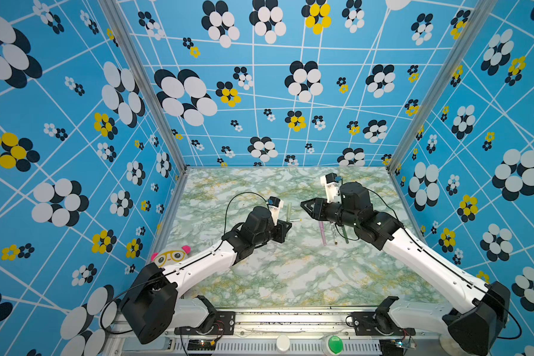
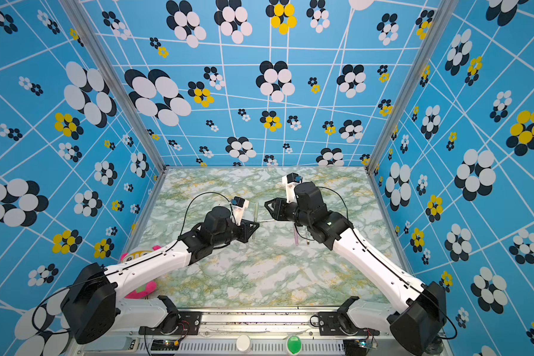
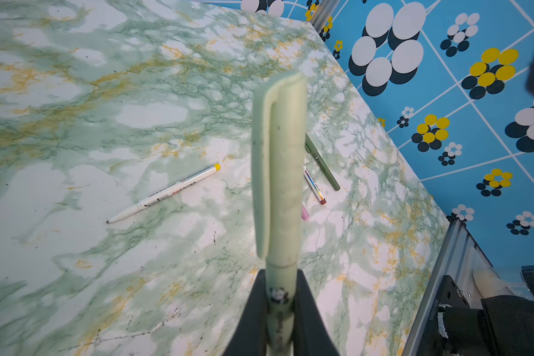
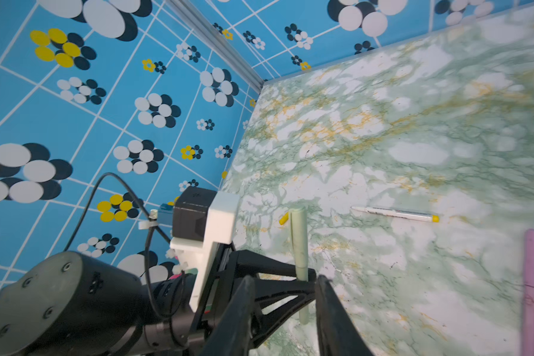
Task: Insert pens into pen caps
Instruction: Place the pen at the center of the table.
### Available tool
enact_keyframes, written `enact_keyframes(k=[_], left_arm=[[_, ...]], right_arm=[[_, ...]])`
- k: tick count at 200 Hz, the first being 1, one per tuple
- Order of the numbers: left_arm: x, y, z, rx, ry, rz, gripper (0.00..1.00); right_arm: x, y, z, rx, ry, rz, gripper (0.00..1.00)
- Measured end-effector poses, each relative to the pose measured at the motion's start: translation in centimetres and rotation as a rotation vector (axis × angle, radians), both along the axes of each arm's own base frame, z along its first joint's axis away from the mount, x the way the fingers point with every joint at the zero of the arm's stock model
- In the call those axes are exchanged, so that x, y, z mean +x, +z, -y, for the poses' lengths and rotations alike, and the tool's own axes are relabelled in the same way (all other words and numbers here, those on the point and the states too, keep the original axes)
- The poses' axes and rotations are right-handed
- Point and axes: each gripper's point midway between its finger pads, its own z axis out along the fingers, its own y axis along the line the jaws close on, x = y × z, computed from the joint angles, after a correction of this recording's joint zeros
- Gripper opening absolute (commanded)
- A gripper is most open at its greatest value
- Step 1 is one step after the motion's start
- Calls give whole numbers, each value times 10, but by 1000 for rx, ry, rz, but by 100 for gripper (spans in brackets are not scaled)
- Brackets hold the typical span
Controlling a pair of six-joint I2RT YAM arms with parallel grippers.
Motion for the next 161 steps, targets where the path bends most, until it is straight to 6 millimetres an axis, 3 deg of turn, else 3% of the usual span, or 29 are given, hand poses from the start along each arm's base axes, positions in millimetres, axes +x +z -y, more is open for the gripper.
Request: enact_keyframes(k=[37,82,105,161], left_arm=[[9,-11,23,57,54,-103,0],[9,-61,47,166,136,-294,0],[9,-78,66,234,161,-350,0],[17,-90,94,341,222,-385,0]], right_arm=[[19,-24,43,-77,-174,-61,36],[23,-58,83,-124,-309,-151,36],[21,-61,91,-123,-332,-159,36],[14,-57,113,-103,-379,-139,36]])
